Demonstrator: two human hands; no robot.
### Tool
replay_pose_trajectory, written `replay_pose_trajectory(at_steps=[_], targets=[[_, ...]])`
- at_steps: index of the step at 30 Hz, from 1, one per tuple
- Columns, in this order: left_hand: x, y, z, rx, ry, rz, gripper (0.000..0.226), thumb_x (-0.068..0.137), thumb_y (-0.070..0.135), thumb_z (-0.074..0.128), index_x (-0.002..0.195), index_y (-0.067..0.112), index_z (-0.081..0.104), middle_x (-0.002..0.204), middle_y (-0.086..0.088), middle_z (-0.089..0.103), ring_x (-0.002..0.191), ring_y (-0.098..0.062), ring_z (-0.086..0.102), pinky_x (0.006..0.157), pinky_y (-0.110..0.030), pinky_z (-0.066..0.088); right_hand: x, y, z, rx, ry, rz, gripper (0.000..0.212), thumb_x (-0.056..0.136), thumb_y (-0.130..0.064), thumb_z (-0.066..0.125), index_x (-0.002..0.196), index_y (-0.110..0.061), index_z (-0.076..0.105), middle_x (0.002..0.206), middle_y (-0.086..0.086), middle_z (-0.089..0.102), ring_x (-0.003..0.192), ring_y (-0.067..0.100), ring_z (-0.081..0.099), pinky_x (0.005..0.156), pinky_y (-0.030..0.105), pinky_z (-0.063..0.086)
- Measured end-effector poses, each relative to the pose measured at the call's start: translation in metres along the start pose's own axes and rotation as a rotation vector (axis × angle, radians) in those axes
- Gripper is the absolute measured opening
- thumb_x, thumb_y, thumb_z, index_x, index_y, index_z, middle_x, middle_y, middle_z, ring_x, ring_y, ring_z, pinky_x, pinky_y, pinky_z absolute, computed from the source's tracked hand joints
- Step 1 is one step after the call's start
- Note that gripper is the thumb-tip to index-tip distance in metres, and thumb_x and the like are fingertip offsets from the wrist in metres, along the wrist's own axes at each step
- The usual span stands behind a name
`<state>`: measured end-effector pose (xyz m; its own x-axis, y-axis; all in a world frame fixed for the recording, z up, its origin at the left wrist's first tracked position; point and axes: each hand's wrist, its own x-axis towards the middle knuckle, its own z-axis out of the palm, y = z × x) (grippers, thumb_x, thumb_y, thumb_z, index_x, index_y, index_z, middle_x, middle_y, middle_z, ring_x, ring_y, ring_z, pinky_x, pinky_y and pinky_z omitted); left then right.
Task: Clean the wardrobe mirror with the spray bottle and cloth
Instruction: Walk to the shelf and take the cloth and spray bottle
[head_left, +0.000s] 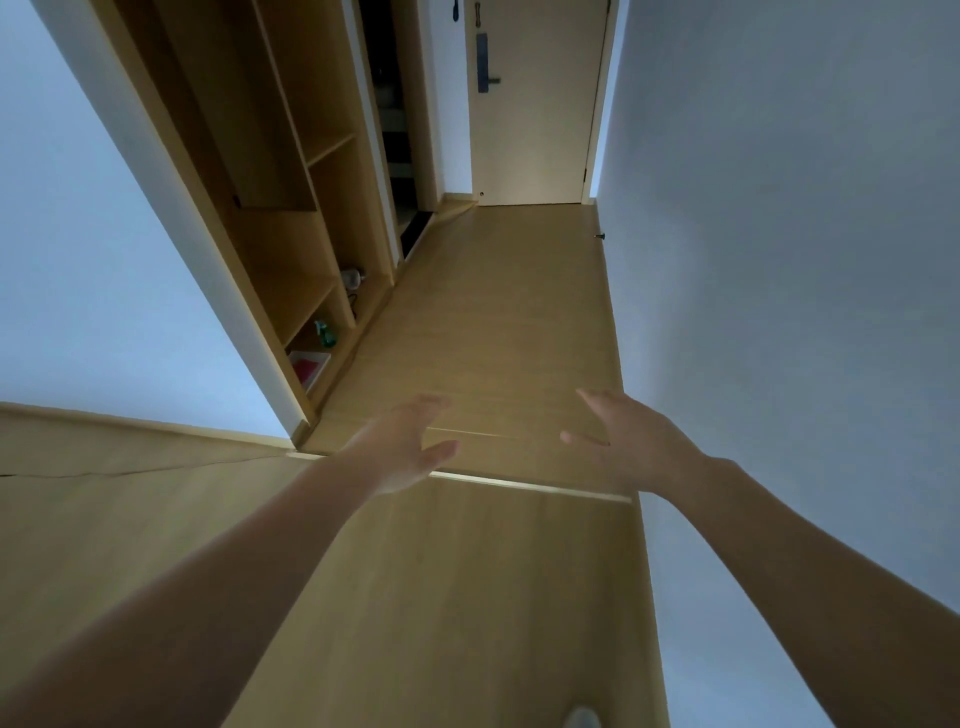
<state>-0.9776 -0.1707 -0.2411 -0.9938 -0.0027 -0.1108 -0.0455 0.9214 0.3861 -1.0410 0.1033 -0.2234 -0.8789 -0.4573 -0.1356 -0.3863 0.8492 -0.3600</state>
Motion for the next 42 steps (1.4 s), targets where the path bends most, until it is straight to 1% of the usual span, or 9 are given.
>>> replay_pose_trajectory(at_steps=[4,8,15,20,24,28,31,36,42], targets=[[0.061,0.018,-0.006,0.002,0.009,-0.061,0.065,0.091,0.052,0.054,0.148,0.034,0.028,0.154,0.010,0.030,0.124,-0.015,0.050,0.107,-0.032,0.038,0.061,0.036,-0.026,0.030,-0.025,-0.028,0.074,0.095,-0.054,0.046,0.154,-0.019,0.017,0.160,0.005,0.023,0.145,0.021,0.026,0.115,0.039,0.026],[0.109,0.036,-0.013,-0.025,0.017,-0.100,0.064,0.091,0.049,0.055,0.147,0.032,0.030,0.154,0.008,0.031,0.120,-0.018,0.053,0.106,-0.036,0.041,0.115,0.062,-0.050,-0.001,-0.038,-0.047,0.072,0.096,-0.053,0.046,0.153,-0.017,0.020,0.160,0.006,0.024,0.145,0.021,0.026,0.115,0.036,0.025],[0.180,0.035,-0.016,-0.038,0.047,-0.125,0.062,0.092,0.046,0.056,0.147,0.028,0.033,0.153,0.008,0.032,0.127,-0.012,0.046,0.107,-0.028,0.035,0.190,0.088,-0.070,-0.036,-0.071,-0.094,0.070,0.097,-0.051,0.045,0.153,-0.017,0.021,0.158,0.007,0.027,0.142,0.024,0.030,0.112,0.037,0.029],[0.231,0.013,-0.016,-0.062,0.033,-0.166,0.063,0.092,0.047,0.056,0.147,0.029,0.032,0.153,0.008,0.032,0.122,-0.013,0.051,0.106,-0.030,0.038,0.248,0.101,-0.074,-0.021,-0.114,-0.105,0.070,0.098,-0.050,0.045,0.154,-0.017,0.018,0.160,0.006,0.021,0.145,0.022,0.025,0.113,0.034,0.024],[0.286,-0.018,-0.020,-0.088,0.028,-0.169,0.063,0.093,0.045,0.056,0.148,0.027,0.031,0.153,0.007,0.033,0.134,-0.014,0.039,0.109,-0.030,0.033,0.307,0.110,-0.073,-0.045,-0.105,-0.104,0.070,0.097,-0.051,0.045,0.153,-0.016,0.022,0.157,0.006,0.029,0.141,0.023,0.034,0.109,0.037,0.031],[0.351,-0.047,-0.033,-0.106,0.023,-0.163,0.064,0.093,0.043,0.056,0.148,0.025,0.030,0.153,0.005,0.032,0.137,-0.015,0.035,0.112,-0.032,0.030,0.368,0.117,-0.074,-0.035,-0.119,-0.065,0.072,0.096,-0.054,0.044,0.153,-0.017,0.021,0.158,0.005,0.026,0.142,0.022,0.030,0.111,0.037,0.029],[0.400,-0.068,-0.048,-0.077,0.013,-0.126,0.063,0.093,0.043,0.056,0.148,0.025,0.031,0.153,0.004,0.033,0.138,-0.014,0.034,0.109,-0.026,0.027,0.414,0.119,-0.080,-0.023,-0.128,-0.036,0.071,0.096,-0.053,0.046,0.153,-0.017,0.021,0.158,0.005,0.026,0.142,0.022,0.030,0.111,0.035,0.028],[0.471,-0.096,-0.063,-0.038,0.000,-0.128,0.063,0.093,0.046,0.054,0.148,0.028,0.030,0.154,0.005,0.032,0.138,-0.015,0.033,0.107,-0.026,0.026,0.482,0.120,-0.088,-0.007,-0.115,-0.013,0.071,0.097,-0.051,0.046,0.153,-0.017,0.019,0.159,0.005,0.023,0.143,0.022,0.028,0.112,0.033,0.025],[0.534,-0.111,-0.067,-0.045,0.008,-0.107,0.063,0.093,0.046,0.053,0.148,0.027,0.030,0.153,0.006,0.033,0.137,-0.013,0.033,0.101,-0.020,0.022,0.560,0.129,-0.098,-0.011,-0.138,-0.054,0.070,0.096,-0.051,0.047,0.153,-0.017,0.022,0.156,0.007,0.029,0.139,0.026,0.035,0.110,0.038,0.031]])
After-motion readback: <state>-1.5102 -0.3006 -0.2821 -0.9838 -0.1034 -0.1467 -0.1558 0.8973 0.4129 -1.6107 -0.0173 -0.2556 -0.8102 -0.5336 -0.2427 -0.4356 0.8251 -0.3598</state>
